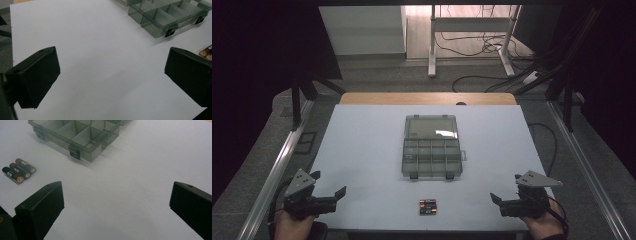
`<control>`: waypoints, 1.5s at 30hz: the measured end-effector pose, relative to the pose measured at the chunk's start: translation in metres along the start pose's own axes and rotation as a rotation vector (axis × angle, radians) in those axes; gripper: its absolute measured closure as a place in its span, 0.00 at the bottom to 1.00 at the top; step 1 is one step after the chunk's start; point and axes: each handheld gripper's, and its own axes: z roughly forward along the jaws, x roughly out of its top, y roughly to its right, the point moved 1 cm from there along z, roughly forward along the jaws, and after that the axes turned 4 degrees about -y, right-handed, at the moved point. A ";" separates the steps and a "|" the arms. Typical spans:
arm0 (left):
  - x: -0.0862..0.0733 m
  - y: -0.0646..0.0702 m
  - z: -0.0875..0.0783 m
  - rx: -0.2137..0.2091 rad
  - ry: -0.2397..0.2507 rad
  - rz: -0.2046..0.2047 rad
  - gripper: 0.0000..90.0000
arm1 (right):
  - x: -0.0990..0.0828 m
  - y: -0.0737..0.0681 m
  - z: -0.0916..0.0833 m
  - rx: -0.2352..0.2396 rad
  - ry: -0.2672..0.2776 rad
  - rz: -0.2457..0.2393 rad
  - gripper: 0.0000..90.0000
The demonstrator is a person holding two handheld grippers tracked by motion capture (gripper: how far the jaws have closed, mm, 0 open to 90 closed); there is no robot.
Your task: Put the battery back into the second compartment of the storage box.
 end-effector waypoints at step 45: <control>-0.001 -0.007 0.001 -0.053 0.004 -0.048 0.01 | 0.011 -0.008 0.011 0.049 -0.024 -0.018 0.00</control>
